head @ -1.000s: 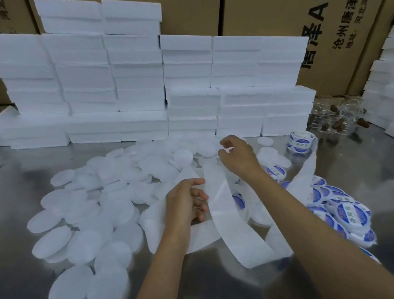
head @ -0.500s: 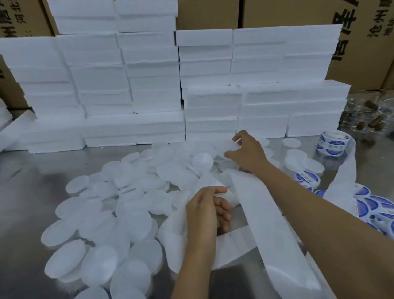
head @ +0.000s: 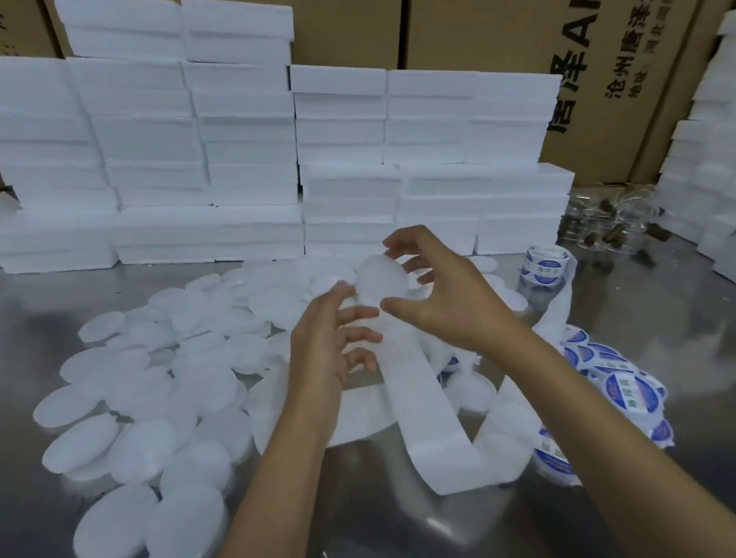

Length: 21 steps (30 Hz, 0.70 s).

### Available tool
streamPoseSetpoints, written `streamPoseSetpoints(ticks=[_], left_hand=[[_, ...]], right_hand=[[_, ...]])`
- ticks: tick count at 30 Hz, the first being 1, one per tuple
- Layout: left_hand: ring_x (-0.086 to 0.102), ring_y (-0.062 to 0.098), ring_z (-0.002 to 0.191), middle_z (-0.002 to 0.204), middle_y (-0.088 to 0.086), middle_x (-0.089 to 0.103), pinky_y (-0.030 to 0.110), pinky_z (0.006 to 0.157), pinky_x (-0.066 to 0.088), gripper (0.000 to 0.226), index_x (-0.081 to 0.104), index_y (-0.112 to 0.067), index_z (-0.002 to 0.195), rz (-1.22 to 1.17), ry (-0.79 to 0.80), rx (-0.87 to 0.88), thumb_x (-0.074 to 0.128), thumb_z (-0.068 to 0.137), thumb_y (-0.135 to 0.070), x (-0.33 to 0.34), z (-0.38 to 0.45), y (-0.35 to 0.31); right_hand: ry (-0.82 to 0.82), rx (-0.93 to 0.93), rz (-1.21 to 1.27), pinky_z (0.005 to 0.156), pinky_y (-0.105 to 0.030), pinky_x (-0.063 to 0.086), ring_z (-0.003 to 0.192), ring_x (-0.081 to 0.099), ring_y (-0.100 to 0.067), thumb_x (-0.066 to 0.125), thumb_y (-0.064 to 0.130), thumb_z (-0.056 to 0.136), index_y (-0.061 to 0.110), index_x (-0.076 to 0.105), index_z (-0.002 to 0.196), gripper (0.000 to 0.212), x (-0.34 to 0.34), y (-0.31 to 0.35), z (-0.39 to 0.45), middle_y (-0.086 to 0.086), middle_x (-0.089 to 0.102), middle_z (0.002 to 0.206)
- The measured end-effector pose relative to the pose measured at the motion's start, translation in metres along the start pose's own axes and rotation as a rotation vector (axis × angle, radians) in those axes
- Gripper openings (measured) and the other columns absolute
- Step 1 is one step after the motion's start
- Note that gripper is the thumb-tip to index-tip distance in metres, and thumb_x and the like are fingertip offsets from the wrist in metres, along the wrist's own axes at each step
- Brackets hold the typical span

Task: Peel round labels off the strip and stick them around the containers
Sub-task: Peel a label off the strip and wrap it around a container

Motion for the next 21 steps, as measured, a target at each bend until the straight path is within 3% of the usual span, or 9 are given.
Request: streamPoseSetpoints(ticks=[3, 6, 8, 10, 13, 16, 18, 19, 21], left_hand=[[0.074, 0.02, 0.08, 0.103, 0.0, 0.074, 0.029, 0.051, 0.054, 0.03, 0.063, -0.028, 0.126, 0.163, 0.119, 0.125, 0.063, 0.097, -0.034, 0.015, -0.018, -0.008], [0.075, 0.024, 0.083, 0.111, 0.003, 0.073, 0.03, 0.054, 0.057, 0.031, 0.056, -0.03, 0.133, 0.241, 0.179, 0.209, 0.053, 0.103, -0.02, 0.026, -0.035, -0.008], [0.076, 0.025, 0.081, 0.109, 0.008, 0.074, 0.03, 0.053, 0.057, 0.029, 0.053, -0.024, 0.132, 0.233, 0.173, 0.197, 0.049, 0.105, -0.016, 0.028, -0.042, -0.008], [0.074, 0.025, 0.074, 0.103, 0.012, 0.075, 0.03, 0.051, 0.057, 0.024, 0.052, -0.021, 0.126, 0.187, 0.181, 0.171, 0.046, 0.105, -0.011, 0.029, -0.046, -0.01], [0.07, 0.027, 0.069, 0.097, 0.015, 0.074, 0.032, 0.052, 0.056, 0.026, 0.053, -0.021, 0.121, 0.149, 0.227, 0.171, 0.048, 0.102, -0.005, 0.034, -0.052, -0.016], [0.069, 0.022, 0.074, 0.102, 0.013, 0.072, 0.031, 0.056, 0.056, 0.042, 0.053, -0.027, 0.125, 0.232, 0.318, 0.218, 0.065, 0.09, -0.006, 0.044, -0.064, -0.02], [0.069, 0.017, 0.081, 0.105, 0.008, 0.07, 0.028, 0.062, 0.057, 0.055, 0.051, -0.033, 0.125, 0.357, 0.408, 0.253, 0.071, 0.078, -0.012, 0.051, -0.073, -0.019], [0.068, 0.016, 0.085, 0.107, 0.006, 0.069, 0.027, 0.066, 0.057, 0.059, 0.05, -0.035, 0.126, 0.429, 0.445, 0.273, 0.072, 0.075, -0.016, 0.055, -0.078, -0.018], [0.066, 0.014, 0.091, 0.111, 0.001, 0.067, 0.025, 0.076, 0.056, 0.063, 0.047, -0.037, 0.128, 0.52, 0.443, 0.347, 0.075, 0.075, -0.018, 0.059, -0.084, -0.015]], right_hand=[[0.006, -0.07, -0.007, 0.086, -0.015, 0.045, 0.104, 0.056, 0.001, 0.078, 0.032, 0.079, 0.037, 0.048, 0.122, 0.052, -0.005, 0.022, -0.027, 0.023, 0.058, 0.117], [0.001, -0.068, -0.009, 0.088, -0.012, 0.045, 0.109, 0.055, 0.003, 0.072, 0.035, 0.085, 0.039, 0.048, 0.125, 0.047, -0.016, 0.029, -0.049, 0.027, 0.056, 0.12], [-0.025, -0.031, -0.027, 0.093, -0.013, 0.043, 0.115, 0.053, 0.003, 0.064, 0.022, 0.091, 0.037, 0.048, 0.13, 0.045, -0.032, 0.024, -0.062, 0.024, 0.054, 0.129], [-0.019, 0.068, -0.077, 0.097, -0.025, 0.048, 0.117, 0.054, -0.003, 0.053, 0.003, 0.09, 0.035, 0.053, 0.128, 0.05, -0.053, 0.009, -0.077, 0.017, 0.055, 0.131], [0.299, 0.302, -0.29, 0.098, -0.041, 0.049, 0.119, 0.055, -0.018, 0.054, 0.002, 0.083, 0.036, 0.057, 0.124, 0.053, -0.069, -0.024, -0.106, 0.013, 0.052, 0.131], [0.575, 0.358, -0.352, 0.114, -0.032, 0.032, 0.134, 0.038, -0.01, 0.066, 0.014, 0.081, 0.04, 0.052, 0.133, 0.06, -0.055, -0.048, -0.141, 0.014, 0.041, 0.146], [0.495, 0.269, -0.332, 0.116, -0.028, 0.025, 0.135, 0.034, -0.002, 0.072, 0.027, 0.082, 0.043, 0.06, 0.126, 0.048, -0.042, -0.053, -0.153, 0.02, 0.041, 0.146], [0.394, 0.219, -0.302, 0.114, -0.03, 0.03, 0.13, 0.042, -0.002, 0.072, 0.03, 0.085, 0.041, 0.067, 0.117, 0.034, -0.037, -0.055, -0.154, 0.019, 0.051, 0.14], [0.186, 0.232, -0.148, 0.092, -0.03, 0.047, 0.097, 0.06, 0.0, 0.068, 0.032, 0.091, 0.039, 0.074, 0.087, 0.01, -0.032, -0.056, -0.154, 0.019, 0.07, 0.099]])
Point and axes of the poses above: each hand's wrist, its own z-axis towards the middle knuckle, its own x-axis out of the palm, y = z × x, the point moved 3 cm from there along z, towards the middle knuckle
